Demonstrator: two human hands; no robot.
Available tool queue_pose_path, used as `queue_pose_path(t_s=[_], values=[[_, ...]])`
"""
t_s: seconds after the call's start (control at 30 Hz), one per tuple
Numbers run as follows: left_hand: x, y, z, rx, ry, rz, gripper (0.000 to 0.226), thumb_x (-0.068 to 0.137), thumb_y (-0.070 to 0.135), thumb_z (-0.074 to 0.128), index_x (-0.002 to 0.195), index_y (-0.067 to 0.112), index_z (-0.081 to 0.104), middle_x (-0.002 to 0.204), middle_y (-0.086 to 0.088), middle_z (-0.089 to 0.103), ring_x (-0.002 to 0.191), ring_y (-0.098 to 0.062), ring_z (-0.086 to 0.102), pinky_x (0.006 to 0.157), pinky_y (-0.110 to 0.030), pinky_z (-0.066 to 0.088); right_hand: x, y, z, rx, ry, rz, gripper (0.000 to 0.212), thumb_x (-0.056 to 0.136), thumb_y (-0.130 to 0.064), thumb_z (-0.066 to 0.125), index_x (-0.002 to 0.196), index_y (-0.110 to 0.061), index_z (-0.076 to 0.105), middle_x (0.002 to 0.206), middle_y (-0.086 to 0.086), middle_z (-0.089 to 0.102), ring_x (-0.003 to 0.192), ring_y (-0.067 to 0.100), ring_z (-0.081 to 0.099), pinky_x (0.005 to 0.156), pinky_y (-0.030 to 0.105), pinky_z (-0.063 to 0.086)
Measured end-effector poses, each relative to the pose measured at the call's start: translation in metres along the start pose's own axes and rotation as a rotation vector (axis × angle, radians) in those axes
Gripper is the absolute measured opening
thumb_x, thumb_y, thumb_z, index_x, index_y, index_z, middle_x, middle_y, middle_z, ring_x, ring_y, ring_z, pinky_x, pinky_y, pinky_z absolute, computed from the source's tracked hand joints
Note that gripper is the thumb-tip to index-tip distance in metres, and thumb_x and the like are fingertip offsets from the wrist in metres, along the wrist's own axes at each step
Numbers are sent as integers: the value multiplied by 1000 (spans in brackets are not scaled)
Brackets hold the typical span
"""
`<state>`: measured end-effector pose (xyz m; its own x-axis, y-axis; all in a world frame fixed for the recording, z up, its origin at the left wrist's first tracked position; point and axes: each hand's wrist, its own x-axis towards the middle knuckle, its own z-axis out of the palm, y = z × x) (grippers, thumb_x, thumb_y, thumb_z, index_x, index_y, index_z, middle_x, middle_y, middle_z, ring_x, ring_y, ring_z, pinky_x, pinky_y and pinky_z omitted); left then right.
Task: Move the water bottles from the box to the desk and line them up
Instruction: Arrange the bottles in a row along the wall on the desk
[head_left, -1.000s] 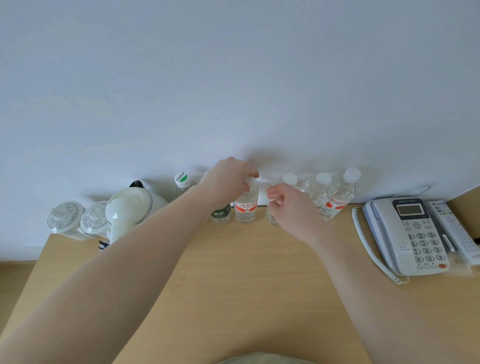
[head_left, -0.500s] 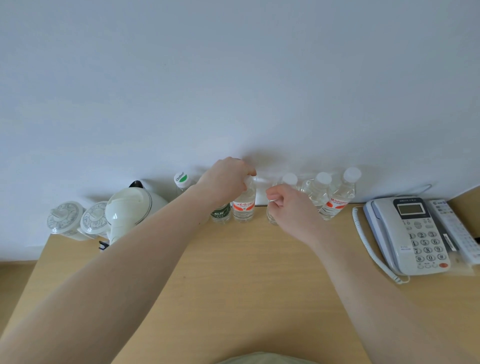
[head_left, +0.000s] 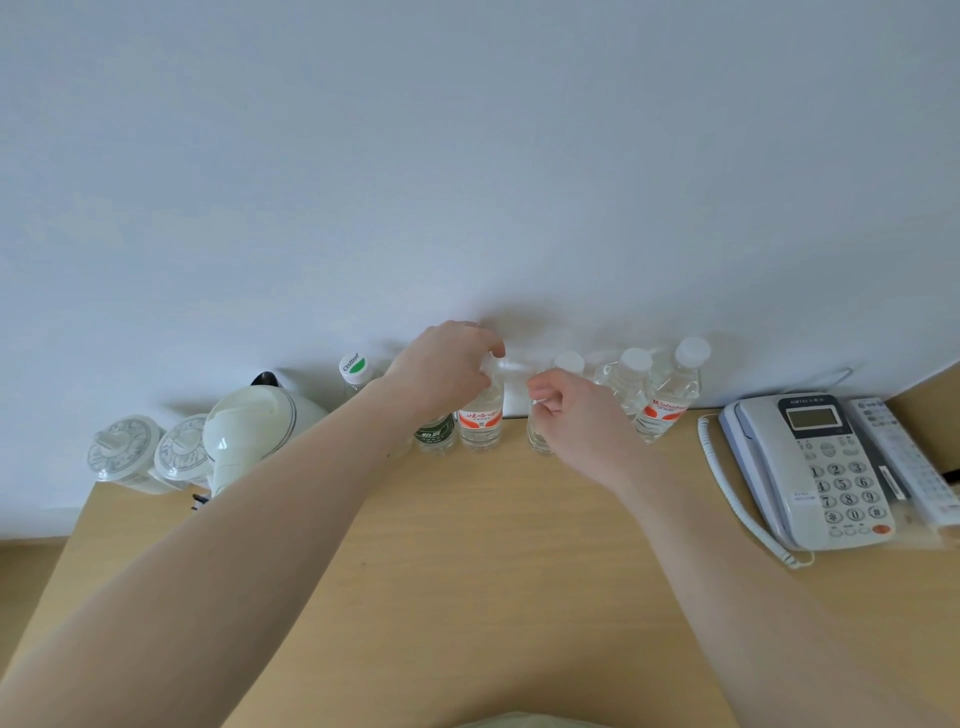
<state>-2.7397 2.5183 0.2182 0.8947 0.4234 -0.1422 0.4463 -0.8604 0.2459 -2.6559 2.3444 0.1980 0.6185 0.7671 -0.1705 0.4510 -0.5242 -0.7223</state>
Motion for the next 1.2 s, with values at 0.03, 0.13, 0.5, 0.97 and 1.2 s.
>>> queue_pose_path(t_s=[0.03,0.13,0.5,0.97,1.2], values=[[0,1,0,1,2,6,38,94,21,64,131,25,62,127,1,62,116,-21,57,93,-32,43,0,0,-1,1,0,-4,32,98,-10,53,128,-17,61,125,-1,67,112,12,63,95,21,45],[0,2,-2,2,8,10,38,94,20,64,131,24,62,127,1,63,116,-21,57,94,-33,44,-2,1,-3,7,-6,0,32,98,-11,53,129,-17,61,126,-2,66,112,11,63,93,21,46],[3,27,-9,67,11,23,37,97,32,62,133,36,58,130,12,63,120,-19,57,92,-34,45,-5,17,-20,-21,59,44,21,99,-12,48,108,-17,66,100,-5,64,81,5,59,58,8,39],[21,61,18,-167,-50,70,45,90,37,72,133,31,59,118,4,69,108,-20,64,88,-35,51,-11,27,-31,90,177,107,29,100,-9,44,125,-21,53,101,-8,70,94,14,65,75,28,46],[25,59,14,-130,-63,63,28,90,31,69,118,31,67,94,-1,69,92,-24,61,81,-35,53,-11,33,-32,93,164,108,30,100,-9,46,126,-20,55,104,-7,69,88,11,62,67,20,41]])
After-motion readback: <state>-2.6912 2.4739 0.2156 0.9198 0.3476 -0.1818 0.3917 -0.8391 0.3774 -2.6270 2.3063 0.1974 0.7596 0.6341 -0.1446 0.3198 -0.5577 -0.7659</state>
